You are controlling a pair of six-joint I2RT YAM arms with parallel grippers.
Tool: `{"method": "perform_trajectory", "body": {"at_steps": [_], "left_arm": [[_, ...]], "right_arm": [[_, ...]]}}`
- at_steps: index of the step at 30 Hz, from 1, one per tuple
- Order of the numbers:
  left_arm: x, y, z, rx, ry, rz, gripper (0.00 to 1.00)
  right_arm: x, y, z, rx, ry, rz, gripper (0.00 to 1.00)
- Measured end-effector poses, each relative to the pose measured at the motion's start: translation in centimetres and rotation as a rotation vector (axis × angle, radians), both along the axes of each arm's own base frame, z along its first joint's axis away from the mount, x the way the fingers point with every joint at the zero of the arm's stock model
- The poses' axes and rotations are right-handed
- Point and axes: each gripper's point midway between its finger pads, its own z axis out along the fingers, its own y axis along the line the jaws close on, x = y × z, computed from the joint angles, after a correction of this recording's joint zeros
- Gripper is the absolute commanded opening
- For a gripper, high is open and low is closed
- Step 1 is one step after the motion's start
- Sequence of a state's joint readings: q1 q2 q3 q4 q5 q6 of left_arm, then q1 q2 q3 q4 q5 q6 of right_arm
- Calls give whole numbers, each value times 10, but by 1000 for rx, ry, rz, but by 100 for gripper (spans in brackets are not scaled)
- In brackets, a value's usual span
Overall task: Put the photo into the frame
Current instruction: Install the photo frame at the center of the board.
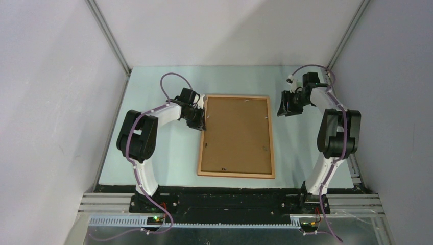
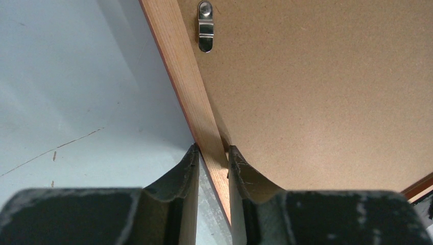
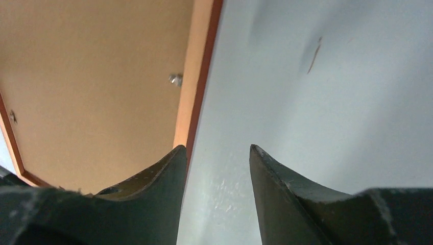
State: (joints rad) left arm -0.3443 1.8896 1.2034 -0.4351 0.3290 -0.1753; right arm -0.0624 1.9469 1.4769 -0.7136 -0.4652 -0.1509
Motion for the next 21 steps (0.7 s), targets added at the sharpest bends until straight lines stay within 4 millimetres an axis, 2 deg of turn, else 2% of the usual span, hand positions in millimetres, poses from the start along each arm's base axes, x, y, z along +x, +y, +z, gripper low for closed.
{"method": "perform_trajectory", "body": {"at_steps": [5,12,16,21], "left_arm": [[0,0,0,0,1,0,0],[0,0,0,0,1,0,0],[0,0,0,0,1,0,0],[0,0,0,1,1,0,0]], "right_arm": [[-40,5,11,-23,-18,56,56],[-102,12,-6,-60,43,126,60],[-123,27,-15,-88,65,191,63],[-138,45,-23,-104,87,263,68]]}}
